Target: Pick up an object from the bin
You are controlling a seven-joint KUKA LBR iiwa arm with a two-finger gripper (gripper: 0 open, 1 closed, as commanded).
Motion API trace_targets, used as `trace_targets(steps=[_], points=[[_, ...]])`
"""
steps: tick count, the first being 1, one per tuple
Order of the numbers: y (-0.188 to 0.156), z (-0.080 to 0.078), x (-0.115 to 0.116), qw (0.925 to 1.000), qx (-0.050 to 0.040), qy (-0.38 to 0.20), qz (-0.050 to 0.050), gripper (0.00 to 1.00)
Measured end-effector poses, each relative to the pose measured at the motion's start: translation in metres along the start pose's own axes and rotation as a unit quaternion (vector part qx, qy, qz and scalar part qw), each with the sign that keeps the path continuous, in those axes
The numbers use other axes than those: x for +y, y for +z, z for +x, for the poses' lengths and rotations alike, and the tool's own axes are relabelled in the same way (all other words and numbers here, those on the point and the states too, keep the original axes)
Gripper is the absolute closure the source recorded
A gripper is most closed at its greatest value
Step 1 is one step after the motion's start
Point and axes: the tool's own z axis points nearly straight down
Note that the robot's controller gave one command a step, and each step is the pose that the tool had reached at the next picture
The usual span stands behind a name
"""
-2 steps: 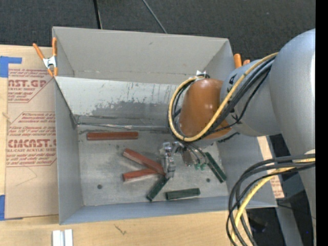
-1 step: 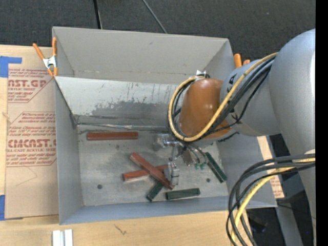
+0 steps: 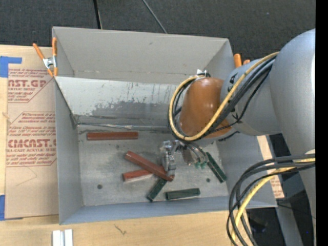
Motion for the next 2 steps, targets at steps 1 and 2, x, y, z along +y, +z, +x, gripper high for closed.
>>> trace_targets(steps=[1,2], points=[[0.0040,0.0033,0.0009,1.0000,0.0041,0.000,-0.001,0.00],[0.0030,0.0033,0.0010,1.0000,0.0049,0.000,-0.001,1.00]])
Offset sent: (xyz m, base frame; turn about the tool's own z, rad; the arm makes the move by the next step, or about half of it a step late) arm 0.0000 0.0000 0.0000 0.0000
